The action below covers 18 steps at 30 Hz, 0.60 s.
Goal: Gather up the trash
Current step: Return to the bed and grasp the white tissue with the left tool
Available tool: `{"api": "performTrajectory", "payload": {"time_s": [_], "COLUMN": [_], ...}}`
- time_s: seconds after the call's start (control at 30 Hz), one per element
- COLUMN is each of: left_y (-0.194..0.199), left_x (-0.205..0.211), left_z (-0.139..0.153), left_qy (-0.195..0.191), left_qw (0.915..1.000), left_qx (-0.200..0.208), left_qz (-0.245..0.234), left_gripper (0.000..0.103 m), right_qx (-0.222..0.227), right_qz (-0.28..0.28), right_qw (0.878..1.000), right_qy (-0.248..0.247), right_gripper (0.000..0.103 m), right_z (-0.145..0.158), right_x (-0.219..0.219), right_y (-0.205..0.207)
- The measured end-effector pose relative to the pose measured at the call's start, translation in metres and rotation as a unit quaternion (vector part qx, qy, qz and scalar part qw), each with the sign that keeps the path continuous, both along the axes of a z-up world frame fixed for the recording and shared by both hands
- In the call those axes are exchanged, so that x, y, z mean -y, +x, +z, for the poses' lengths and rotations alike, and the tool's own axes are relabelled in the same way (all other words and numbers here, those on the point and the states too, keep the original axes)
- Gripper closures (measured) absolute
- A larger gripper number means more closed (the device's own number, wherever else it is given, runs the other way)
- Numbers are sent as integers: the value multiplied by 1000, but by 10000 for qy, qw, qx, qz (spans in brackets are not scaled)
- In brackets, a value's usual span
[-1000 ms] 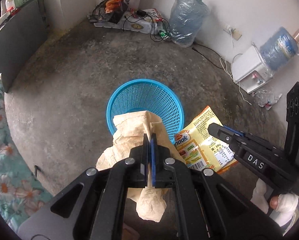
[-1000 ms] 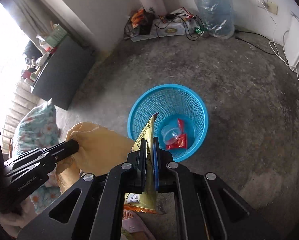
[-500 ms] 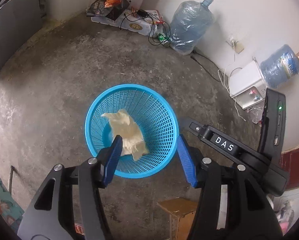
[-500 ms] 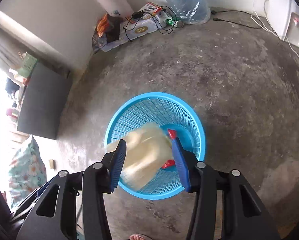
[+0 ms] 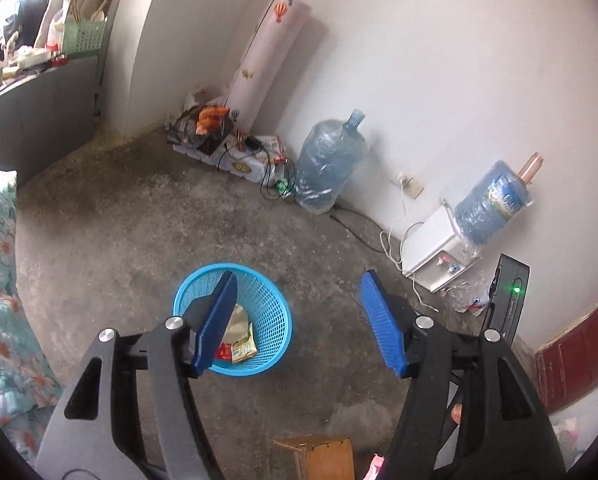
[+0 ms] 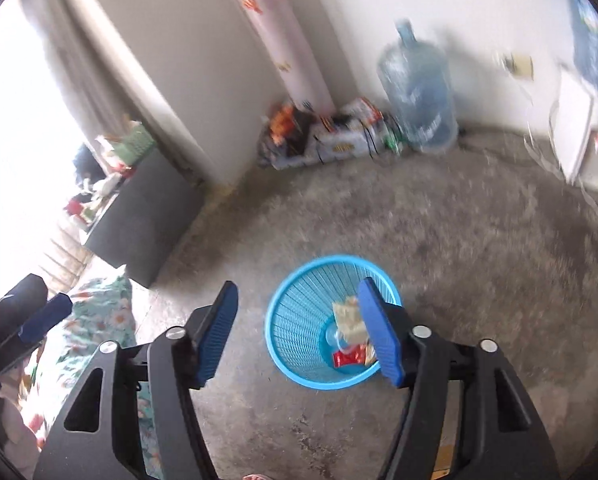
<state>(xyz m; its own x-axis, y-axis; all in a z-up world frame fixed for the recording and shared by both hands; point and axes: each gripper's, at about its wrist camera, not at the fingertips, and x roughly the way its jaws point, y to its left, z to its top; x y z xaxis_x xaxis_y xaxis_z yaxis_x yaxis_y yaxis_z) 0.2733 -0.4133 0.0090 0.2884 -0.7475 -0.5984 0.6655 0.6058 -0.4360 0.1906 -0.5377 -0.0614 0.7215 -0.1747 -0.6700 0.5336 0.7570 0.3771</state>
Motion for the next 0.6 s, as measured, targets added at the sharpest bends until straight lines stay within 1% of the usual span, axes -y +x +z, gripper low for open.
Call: {"api": "performTrajectory", "payload": {"time_s": [0.03,0.07,0.1,0.13,0.17,0.2,0.27,0.33,0.4,0.47,0.53,0.6], "left_y": [-12,-23,-35,-45,-57,-67,-85,-100,-111,-122,-129,-133], "left_x": [-15,-29,-47,-65,-85,-105,-144,-186,-226,-265,-308,-354], "left_z": [18,33,49,61,75,85,102,111,116,117,118,117], "left_qy": [-55,-95,-220,-321,-350,-389,-458,-467,-461,-355,-213,-142], "left_qw": [9998,9994,9986,9977,9964,9949,9927,9899,9867,9827,9771,9695], "left_qx": [172,327,467,567,709,830,934,992,1080,1193,1245,1246], "left_qz": [37,104,142,168,315,419,609,894,1121,1372,1711,2106], "left_gripper": [36,35,34,34,33,30,28,28,28,28,28,28], "right_qx": [104,223,323,427,543,667,926,1093,1218,1329,1418,1455], "right_qz": [110,230,302,370,460,560,701,979,1296,1665,1993,2340], "right_qw": [9997,9986,9971,9950,9924,9893,9838,9801,9773,9722,9656,9570], "right_qy": [-216,-423,-625,-821,-1002,-1169,-1362,-1339,-1150,-970,-877,-903], "right_gripper": [33,31,27,21,17,11,9,8,8,8,8,8], "right_z": [18,35,51,66,80,93,115,131,142,149,155,159], "right_x": [-12,-25,-38,-50,-64,-78,-107,-133,-157,-182,-210,-242], "right_y": [-7,-14,-21,-29,-35,-42,-56,-65,-69,-69,-66,-62]}}
